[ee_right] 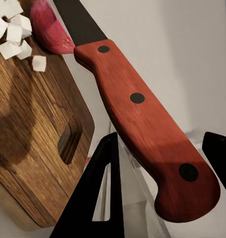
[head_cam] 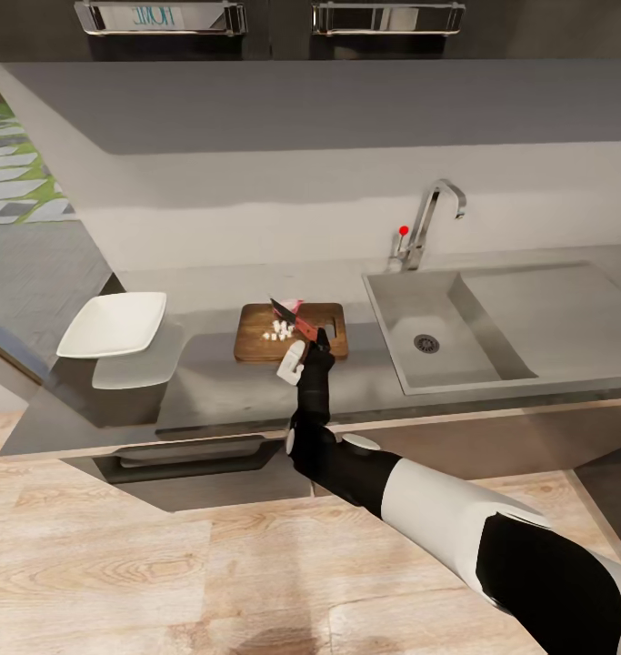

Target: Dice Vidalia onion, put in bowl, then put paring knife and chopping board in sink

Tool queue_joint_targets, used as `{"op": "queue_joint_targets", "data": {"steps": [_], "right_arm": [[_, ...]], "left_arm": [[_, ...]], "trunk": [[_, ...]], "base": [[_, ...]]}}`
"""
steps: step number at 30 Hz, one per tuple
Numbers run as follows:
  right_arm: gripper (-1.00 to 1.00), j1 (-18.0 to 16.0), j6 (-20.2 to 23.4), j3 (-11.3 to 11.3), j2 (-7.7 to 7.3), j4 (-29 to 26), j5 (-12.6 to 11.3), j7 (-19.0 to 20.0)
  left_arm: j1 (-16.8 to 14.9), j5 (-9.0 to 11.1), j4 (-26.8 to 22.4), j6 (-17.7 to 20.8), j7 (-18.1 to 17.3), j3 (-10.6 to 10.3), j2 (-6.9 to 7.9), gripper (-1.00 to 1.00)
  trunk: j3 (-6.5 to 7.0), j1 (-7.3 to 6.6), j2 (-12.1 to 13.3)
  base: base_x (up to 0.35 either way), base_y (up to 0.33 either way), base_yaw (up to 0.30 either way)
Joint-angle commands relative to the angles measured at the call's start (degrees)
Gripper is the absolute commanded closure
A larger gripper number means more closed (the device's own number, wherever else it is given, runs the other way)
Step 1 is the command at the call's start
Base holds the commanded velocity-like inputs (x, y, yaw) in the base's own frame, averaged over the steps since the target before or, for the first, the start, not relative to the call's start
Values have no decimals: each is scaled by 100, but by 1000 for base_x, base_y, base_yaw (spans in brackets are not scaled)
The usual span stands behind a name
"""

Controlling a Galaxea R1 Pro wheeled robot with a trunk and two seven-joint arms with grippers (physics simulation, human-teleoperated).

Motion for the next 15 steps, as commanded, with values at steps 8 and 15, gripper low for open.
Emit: {"op": "queue_joint_targets", "data": {"steps": [8, 15], "right_arm": [[100, -8, 29, 19, 1, -10, 19, -30], [100, -8, -4, -14, 1, -94, 67, -89]], "left_arm": [[3, 60, -9, -7, -11, -35, 8, -100], [3, 60, -9, -7, -11, -35, 9, -100]], "trunk": [[-8, 3, -10], [-8, 3, -10]], "base": [[0, 0, 0], [0, 0, 0]]}}
